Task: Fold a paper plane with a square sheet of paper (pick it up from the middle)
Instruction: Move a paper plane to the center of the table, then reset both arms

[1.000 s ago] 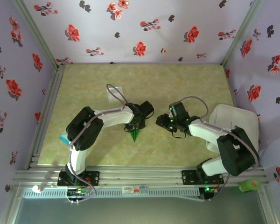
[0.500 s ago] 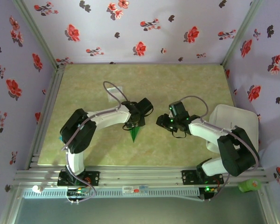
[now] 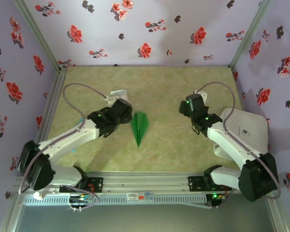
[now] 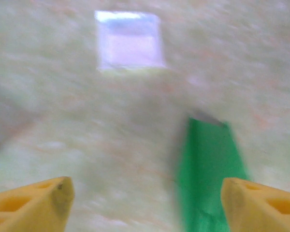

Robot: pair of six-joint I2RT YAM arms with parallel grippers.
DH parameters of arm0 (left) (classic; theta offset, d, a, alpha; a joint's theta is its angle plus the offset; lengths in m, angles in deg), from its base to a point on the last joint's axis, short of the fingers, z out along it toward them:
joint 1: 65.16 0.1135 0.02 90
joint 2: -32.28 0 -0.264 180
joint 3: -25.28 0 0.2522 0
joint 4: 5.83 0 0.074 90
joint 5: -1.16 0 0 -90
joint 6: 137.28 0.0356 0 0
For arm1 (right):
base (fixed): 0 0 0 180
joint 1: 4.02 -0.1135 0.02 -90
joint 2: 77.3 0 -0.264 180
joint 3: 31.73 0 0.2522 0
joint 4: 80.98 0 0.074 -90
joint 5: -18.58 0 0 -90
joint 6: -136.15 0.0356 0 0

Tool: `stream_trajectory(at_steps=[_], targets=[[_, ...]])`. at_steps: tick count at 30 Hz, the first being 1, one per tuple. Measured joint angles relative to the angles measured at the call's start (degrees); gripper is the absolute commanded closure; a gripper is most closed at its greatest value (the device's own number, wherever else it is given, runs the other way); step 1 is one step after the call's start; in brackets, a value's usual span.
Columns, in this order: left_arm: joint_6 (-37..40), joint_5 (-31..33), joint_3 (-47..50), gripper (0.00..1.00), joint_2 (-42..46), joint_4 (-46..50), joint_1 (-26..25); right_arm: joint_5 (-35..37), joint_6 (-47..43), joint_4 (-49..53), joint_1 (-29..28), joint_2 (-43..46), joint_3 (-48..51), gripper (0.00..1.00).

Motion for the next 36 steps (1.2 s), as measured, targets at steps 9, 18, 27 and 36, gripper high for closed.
stream_trajectory(at_steps=[9, 18, 27, 36], targets=[[21.09, 1.81, 20.92, 0.0, 10.62, -17.81, 27.98, 5.07, -15.85, -23.89, 10.93, -12.22, 9.05, 0.17], [33.07, -6.1, 25.51, 0.0, 0.09, -41.53, 37.64, -4.92, -23.47, -43.74, 14.99, -18.97, 15.91, 0.17], [41.11, -16.68, 33.0, 0.0, -12.15, -70.64, 40.57, -16.52, -21.16, -62.03, 22.03, -21.31, 24.72, 0.01], [39.8, -21.4, 35.32, 0.0, -14.01, -78.47, 45.33, -15.17, -19.82, -63.39, 22.23, -21.22, 23.52, 0.01]])
